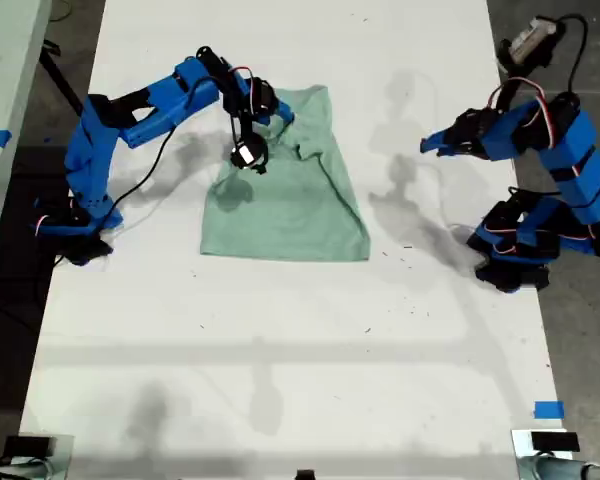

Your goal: Fold t-shirt

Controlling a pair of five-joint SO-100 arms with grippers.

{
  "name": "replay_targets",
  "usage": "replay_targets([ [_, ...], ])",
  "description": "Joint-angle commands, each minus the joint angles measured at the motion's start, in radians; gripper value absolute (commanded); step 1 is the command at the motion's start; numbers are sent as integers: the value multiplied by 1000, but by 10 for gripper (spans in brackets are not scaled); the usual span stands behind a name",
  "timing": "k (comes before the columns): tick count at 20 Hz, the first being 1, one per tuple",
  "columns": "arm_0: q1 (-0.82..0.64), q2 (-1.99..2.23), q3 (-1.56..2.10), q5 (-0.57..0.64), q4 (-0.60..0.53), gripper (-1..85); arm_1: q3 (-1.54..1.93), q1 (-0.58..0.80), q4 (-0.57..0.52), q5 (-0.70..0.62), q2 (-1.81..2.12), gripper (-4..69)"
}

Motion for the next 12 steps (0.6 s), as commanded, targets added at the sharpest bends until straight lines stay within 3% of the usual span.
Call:
replay_targets([
  [1,44,170,-43,46,-9,323,38,-32,-18,23,37,185],
  [3,57,325,-43,75,60,321,94,-81,-52,41,44,204],
  [7,137,630,130,80,319,319,202,-222,-141,92,41,221],
  [12,333,1025,732,-57,328,314,354,-387,-331,167,-49,236],
])
